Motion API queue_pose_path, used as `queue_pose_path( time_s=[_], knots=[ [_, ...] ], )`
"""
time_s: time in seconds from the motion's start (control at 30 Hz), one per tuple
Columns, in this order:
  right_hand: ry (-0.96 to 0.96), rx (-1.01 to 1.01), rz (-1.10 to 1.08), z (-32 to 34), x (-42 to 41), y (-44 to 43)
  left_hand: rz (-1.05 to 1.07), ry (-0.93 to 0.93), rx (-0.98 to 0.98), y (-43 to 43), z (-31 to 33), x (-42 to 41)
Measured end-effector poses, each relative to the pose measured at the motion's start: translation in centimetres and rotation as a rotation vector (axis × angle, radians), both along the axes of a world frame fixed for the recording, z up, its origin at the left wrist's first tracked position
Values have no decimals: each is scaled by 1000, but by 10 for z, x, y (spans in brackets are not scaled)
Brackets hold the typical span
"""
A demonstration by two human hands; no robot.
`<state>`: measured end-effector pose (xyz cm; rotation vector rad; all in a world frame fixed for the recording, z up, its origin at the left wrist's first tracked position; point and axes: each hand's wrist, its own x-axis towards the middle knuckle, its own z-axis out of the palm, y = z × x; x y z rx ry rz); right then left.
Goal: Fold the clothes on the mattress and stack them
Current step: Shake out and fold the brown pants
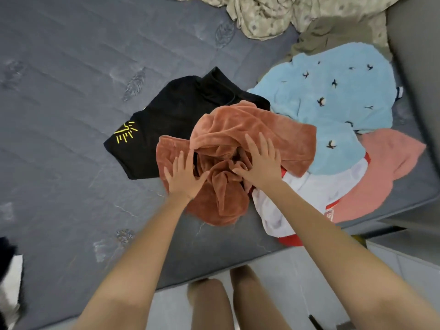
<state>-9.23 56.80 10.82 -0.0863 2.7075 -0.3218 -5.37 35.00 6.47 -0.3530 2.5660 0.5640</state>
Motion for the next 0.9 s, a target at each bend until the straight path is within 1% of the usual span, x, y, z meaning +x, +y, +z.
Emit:
queue_pose_path(
  time_s=[0.1,0.27,0.37,0.43,0.5,0.6,0.73,0.8,0.9],
  knots=[
    [30,-7,17,-26,-28,4,15,53,42,9,-29,-21],
    [5,-62,-9,-79,-56,-4,-20,261,179,19,-76,-52],
    [76,-131,-69,-94,-57,-12,94,397,277,20,-84,-61],
    [149,-202,-100,-93,-59,-16,158,460,337,19,-78,-62],
    [162,-341,-142,-81,-61,-21,178,487,392,17,-64,-60],
    [81,-516,-215,-52,-63,-37,227,516,426,8,-35,-54],
    [-3,-580,-215,2,-64,-64,313,536,397,-12,15,-41],
    [-20,-618,-215,31,-60,-79,363,575,415,-24,43,-35],
    [-25,-661,-179,77,-48,-103,453,586,433,-40,88,-22]
  ],
)
